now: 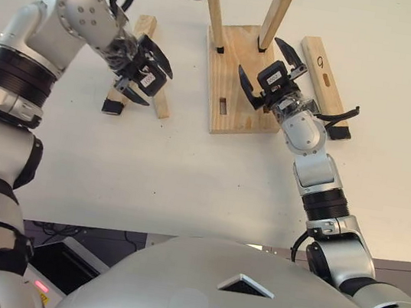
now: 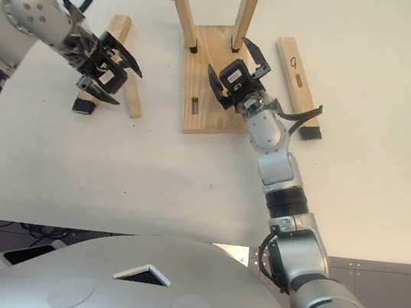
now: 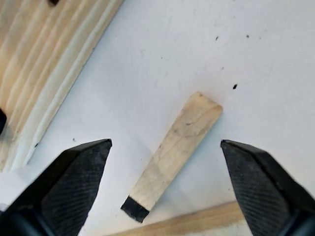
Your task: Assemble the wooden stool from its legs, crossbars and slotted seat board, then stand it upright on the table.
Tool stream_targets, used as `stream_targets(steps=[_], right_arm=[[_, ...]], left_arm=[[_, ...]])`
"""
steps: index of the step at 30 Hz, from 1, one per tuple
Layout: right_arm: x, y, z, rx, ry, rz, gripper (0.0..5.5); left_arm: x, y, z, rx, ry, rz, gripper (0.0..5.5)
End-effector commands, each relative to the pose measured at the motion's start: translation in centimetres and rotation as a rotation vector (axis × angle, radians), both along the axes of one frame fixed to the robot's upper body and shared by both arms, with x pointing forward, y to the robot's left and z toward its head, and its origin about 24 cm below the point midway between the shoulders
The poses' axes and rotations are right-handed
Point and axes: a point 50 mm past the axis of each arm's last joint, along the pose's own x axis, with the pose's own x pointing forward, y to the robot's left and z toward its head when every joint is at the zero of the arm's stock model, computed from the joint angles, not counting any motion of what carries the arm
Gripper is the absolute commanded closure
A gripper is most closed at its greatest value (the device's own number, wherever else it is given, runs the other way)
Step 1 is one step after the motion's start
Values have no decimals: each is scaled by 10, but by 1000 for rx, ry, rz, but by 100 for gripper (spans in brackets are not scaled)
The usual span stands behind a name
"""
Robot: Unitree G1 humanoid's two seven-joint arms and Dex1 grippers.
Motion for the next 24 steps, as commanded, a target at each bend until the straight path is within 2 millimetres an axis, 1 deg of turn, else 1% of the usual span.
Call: stream_targets(steps=[1, 5, 8, 9, 10, 11, 13, 15, 16, 18, 20, 24], right_arm=[[1, 1, 0, -8, 5, 11, 120], [3, 2, 1, -8, 1, 8, 120], [3, 6, 1, 0, -2, 10, 120], [2, 8, 1, 3, -2, 12, 120], [2, 9, 1, 6, -2, 12, 120], [2, 11, 1, 9, -1, 14, 120], [0, 12, 0, 13, 1, 15, 120], [-1, 11, -2, 16, 6, 10, 120], [-2, 10, -2, 16, 8, 7, 120], [-2, 10, -3, 15, 11, 4, 120], [-2, 9, -4, 13, 12, 1, 120], [-2, 7, -4, 8, 10, -2, 120]], left_arm=[[0, -9, -16, 51, 10, -36, 135], [5, -4, -38, 230, 65, -22, 135], [8, 7, -54, 395, 110, -6, 135], [8, 12, -59, 439, 120, -4, 153], [8, 15, -62, 466, 124, -4, 161], [8, 16, -66, 484, 132, -7, 180], [6, 13, -71, 484, 149, -30, 205], [5, 0, -74, 420, 171, -49, 239], [4, -7, -73, 383, 175, -60, 247], [4, -14, -72, 341, 176, -81, 285], [2, -15, -70, 328, 180, -108, 322], [-9, -8, -70, 341, 195, -179, 326]])
